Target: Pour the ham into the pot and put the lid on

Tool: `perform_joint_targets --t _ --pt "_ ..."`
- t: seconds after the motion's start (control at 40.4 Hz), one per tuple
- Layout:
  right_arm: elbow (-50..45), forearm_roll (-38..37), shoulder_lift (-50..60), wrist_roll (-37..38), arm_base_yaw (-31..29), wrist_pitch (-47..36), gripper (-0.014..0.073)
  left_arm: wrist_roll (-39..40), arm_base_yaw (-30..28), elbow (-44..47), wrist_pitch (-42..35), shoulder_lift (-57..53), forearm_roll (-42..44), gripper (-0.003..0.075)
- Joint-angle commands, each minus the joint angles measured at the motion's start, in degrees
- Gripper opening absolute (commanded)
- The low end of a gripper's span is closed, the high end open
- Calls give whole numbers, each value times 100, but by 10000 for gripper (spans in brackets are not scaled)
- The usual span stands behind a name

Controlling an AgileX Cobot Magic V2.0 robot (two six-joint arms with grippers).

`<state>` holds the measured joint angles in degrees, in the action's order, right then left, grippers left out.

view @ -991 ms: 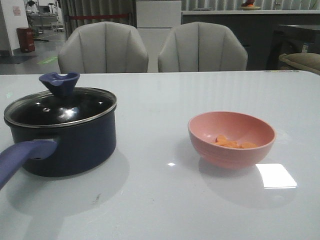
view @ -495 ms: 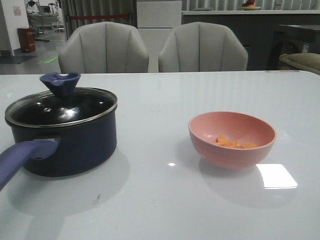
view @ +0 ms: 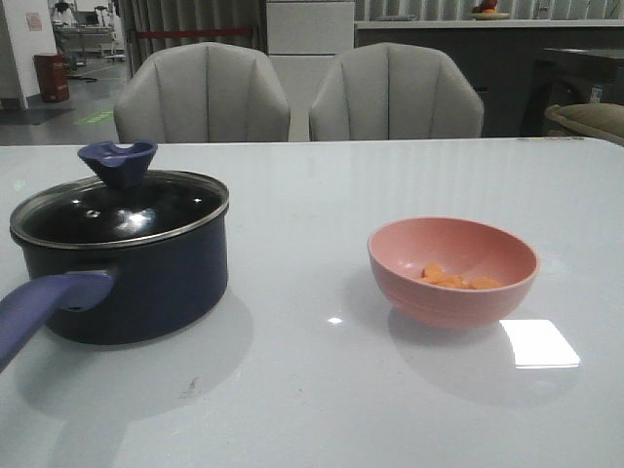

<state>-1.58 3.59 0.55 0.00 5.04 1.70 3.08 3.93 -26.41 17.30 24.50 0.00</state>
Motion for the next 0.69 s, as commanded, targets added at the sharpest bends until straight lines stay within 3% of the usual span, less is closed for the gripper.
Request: perform_joint_targets --t 0.0,0.124,0.248,0.297,0.471,0.669 --pt "34 -68 116 0 -21 -509 147 23 -2 -179 -503 105 -48 176" --pt "34 -68 116 0 -21 -509 147 23 -2 -190 -503 105 -48 353" --pt "34 -68 116 0 -21 -509 147 23 -2 -197 -525 164 -48 583" --pt "34 -68 116 0 -21 -509 147 23 -2 -211 -525 229 -48 634" --pt "34 -68 116 0 -21 -509 147 23 -2 -761 183 711 -48 655" --pt "34 -68 116 0 -21 -509 147 23 -2 -1965 1679 1816 -277 655"
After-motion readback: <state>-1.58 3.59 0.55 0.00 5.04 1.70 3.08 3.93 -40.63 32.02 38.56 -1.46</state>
